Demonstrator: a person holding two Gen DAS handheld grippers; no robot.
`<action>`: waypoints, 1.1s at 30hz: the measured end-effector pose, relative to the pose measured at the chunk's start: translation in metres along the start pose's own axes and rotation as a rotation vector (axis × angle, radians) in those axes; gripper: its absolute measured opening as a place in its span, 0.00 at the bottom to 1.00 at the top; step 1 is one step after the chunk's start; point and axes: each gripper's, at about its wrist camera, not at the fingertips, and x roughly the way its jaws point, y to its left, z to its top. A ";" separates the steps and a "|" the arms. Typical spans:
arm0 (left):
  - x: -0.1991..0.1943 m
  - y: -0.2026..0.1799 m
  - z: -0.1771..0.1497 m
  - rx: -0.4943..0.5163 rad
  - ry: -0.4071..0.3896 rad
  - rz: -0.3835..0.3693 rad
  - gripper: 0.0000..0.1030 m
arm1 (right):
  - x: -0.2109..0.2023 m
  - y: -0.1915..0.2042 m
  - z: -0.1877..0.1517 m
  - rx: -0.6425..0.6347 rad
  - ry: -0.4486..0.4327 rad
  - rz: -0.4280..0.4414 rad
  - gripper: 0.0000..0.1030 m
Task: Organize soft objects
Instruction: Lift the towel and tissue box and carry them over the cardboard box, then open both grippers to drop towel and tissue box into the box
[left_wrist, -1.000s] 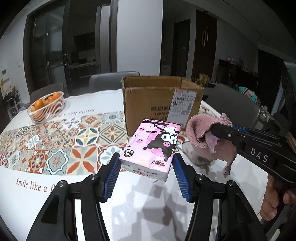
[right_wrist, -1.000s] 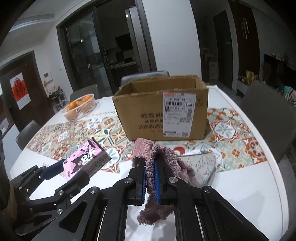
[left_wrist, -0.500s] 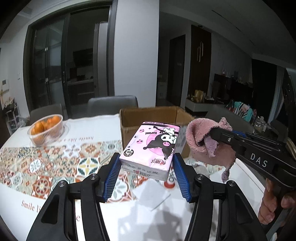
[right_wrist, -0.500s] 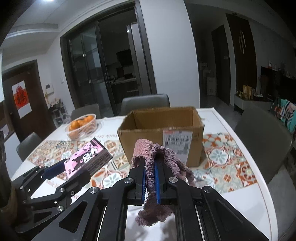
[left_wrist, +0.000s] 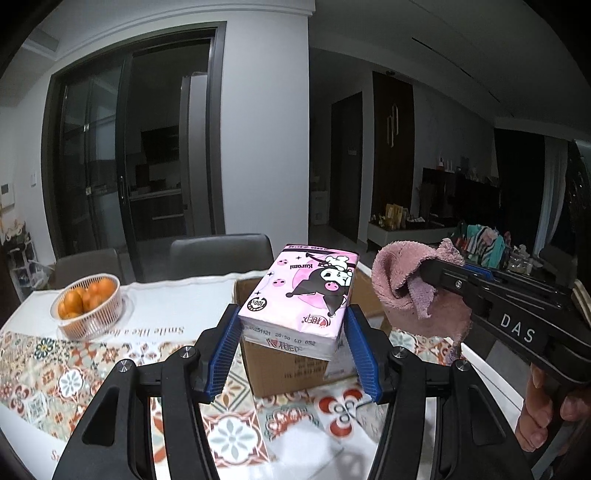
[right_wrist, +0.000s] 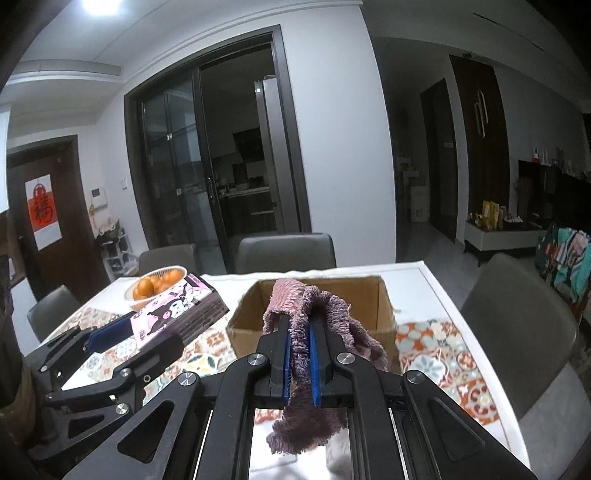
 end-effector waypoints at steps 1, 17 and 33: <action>0.002 0.000 0.004 0.006 -0.005 0.003 0.55 | 0.002 0.000 0.003 -0.002 -0.005 0.001 0.09; 0.062 0.011 0.034 0.015 0.011 -0.018 0.54 | 0.045 -0.004 0.045 -0.040 -0.038 0.006 0.09; 0.145 0.006 0.020 0.001 0.139 -0.005 0.53 | 0.124 -0.035 0.041 0.002 0.068 0.037 0.09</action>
